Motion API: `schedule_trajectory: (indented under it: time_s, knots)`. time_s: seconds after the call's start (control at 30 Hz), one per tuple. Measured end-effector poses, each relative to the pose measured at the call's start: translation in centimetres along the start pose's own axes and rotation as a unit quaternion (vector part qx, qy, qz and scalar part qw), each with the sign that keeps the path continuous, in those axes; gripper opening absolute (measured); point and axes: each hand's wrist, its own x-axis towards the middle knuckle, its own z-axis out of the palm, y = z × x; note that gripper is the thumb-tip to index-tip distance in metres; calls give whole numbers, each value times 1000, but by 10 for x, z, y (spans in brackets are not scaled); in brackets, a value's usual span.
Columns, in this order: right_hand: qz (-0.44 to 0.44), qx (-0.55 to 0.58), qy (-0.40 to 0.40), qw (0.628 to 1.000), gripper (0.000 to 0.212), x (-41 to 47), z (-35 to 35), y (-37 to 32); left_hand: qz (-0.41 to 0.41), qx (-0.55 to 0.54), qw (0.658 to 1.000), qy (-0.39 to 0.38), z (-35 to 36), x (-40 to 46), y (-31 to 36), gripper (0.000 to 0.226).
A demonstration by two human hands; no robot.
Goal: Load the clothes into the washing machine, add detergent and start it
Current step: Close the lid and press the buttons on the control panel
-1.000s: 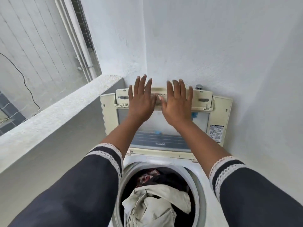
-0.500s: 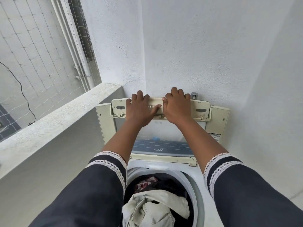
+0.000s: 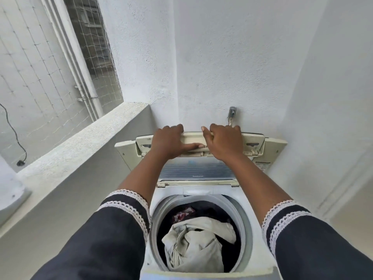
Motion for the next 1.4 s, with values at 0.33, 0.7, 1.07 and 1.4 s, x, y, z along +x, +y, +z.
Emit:
schedule_trajectory:
  time_s: [0.33,0.7,1.07,1.4]
  knots:
    - [63,-80,-58,993,66,-77,-23,-27,52,17,996,-67,-7,-68,8,79]
    - [42,-84,-142,985,68,-208,-19,-32,134,26,990,-41,53,-187,18,74]
    - [74,-69,-275,956,52,-282,3,-31,167,0,972,-162,92,-253,18,70]
    - [120,45,-458,880,65,-338,32,-18,200,-44,914,-349,148,-316,3,130]
